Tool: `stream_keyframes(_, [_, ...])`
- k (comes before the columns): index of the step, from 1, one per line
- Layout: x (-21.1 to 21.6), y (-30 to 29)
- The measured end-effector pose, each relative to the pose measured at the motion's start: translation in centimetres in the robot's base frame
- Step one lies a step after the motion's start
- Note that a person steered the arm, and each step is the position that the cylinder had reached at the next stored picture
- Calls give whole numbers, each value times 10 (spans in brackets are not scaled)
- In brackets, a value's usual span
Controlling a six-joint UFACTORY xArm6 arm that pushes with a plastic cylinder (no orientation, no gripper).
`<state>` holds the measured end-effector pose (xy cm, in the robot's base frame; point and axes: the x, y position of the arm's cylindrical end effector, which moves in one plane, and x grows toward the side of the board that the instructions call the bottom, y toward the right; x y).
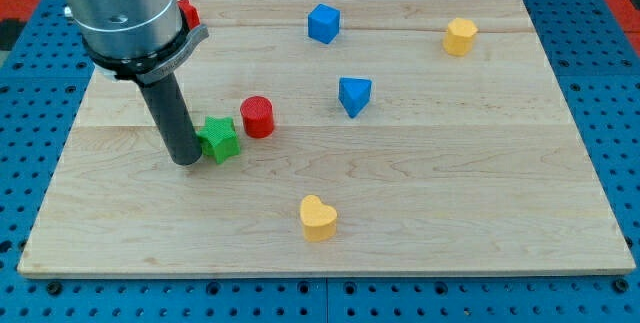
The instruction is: Keep the green star at the bottom right of the green circle
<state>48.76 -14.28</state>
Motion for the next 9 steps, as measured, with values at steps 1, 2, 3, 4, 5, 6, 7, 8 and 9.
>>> stream_keyframes(1, [4,32])
stream_keyframes(2, [0,59])
stream_keyframes(3, [-12,95])
stream_keyframes(4, [-21,101])
stream_keyframes(5, [-23,76])
stream_keyframes(6, [-23,16])
stream_keyframes(7, [-23,-46])
stream_keyframes(8, [-26,-86])
stream_keyframes(9, [-58,-86])
